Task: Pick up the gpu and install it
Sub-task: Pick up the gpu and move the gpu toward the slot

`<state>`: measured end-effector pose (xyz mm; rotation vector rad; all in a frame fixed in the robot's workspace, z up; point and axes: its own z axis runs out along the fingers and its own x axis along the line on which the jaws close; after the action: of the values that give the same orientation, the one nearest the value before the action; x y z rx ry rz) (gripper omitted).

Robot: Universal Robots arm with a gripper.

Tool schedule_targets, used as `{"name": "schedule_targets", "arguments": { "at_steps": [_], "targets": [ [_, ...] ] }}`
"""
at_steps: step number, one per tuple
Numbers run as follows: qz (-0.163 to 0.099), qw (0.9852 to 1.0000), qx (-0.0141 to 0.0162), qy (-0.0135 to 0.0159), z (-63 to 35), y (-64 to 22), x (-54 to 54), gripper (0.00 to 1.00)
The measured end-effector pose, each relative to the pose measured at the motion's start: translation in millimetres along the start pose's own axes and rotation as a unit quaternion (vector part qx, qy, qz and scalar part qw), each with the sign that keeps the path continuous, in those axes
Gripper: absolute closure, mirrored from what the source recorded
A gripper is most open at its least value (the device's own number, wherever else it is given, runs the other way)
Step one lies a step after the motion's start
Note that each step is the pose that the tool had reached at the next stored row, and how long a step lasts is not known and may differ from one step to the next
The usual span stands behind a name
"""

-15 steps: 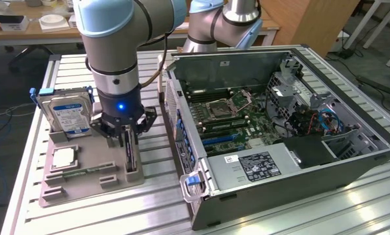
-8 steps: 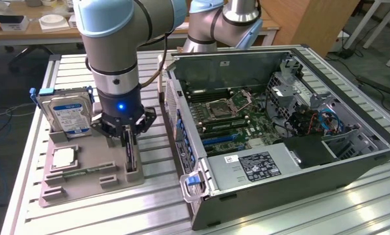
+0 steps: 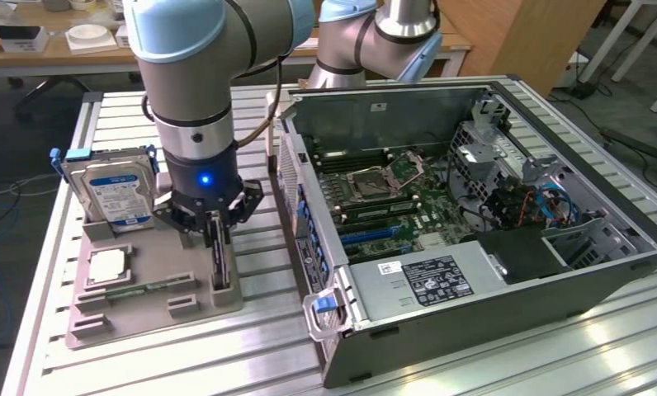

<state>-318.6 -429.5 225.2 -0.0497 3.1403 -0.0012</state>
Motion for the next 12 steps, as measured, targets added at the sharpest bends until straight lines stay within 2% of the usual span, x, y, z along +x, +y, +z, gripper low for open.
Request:
{"name": "schedule_targets", "arguments": {
  "at_steps": [9, 10, 12],
  "targets": [
    [0.0, 1.0, 0.0, 0.0001, -0.1, 0.0, 0.0, 0.69],
    [0.0, 1.0, 0.0, 0.0001, -0.1, 0.0, 0.0, 0.74],
    [0.0, 1.0, 0.0, 0.0001, -0.1, 0.0, 0.0, 0.74]
  ]
}}
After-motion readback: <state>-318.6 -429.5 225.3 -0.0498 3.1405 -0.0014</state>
